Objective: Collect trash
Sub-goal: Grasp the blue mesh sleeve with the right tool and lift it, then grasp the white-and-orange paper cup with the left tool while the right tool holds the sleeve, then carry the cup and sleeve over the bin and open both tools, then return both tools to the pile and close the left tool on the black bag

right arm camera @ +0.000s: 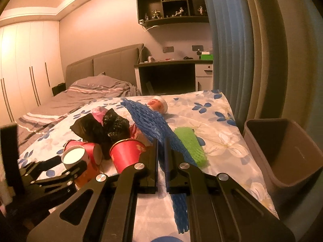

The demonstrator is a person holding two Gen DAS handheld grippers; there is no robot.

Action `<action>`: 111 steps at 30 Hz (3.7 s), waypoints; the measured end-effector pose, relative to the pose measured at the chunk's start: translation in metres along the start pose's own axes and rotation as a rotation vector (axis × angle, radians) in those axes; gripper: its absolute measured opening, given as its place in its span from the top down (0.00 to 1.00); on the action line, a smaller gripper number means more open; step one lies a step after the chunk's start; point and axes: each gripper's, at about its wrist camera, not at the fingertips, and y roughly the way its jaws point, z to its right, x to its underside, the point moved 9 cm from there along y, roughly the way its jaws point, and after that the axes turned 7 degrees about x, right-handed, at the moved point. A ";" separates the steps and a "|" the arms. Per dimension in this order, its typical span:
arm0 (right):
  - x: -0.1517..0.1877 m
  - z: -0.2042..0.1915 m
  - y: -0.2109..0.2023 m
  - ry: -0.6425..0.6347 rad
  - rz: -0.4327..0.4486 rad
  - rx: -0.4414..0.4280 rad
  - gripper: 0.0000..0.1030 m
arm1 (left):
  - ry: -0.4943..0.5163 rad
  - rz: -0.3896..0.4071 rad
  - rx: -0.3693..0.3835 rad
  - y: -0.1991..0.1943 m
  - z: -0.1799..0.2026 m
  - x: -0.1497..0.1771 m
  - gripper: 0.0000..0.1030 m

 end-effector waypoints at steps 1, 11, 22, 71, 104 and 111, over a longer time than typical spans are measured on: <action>0.000 0.001 -0.002 0.001 0.001 0.002 0.94 | -0.004 -0.010 0.002 0.002 -0.001 0.001 0.38; 0.003 0.026 -0.016 0.026 0.016 0.038 0.94 | -0.011 0.014 0.036 -0.006 0.005 -0.005 0.45; -0.005 0.064 -0.042 0.064 0.066 0.105 0.94 | 0.060 0.102 0.153 -0.034 0.066 -0.038 0.45; 0.014 0.231 0.010 0.211 -0.019 0.281 0.93 | 0.239 0.092 0.616 0.061 0.327 -0.068 0.45; 0.016 0.287 -0.066 0.301 0.128 0.546 0.40 | 0.266 -0.036 0.663 0.100 0.360 -0.010 0.17; 0.007 0.261 -0.070 0.259 0.150 0.501 0.21 | 0.201 0.026 0.487 0.078 0.294 -0.027 0.06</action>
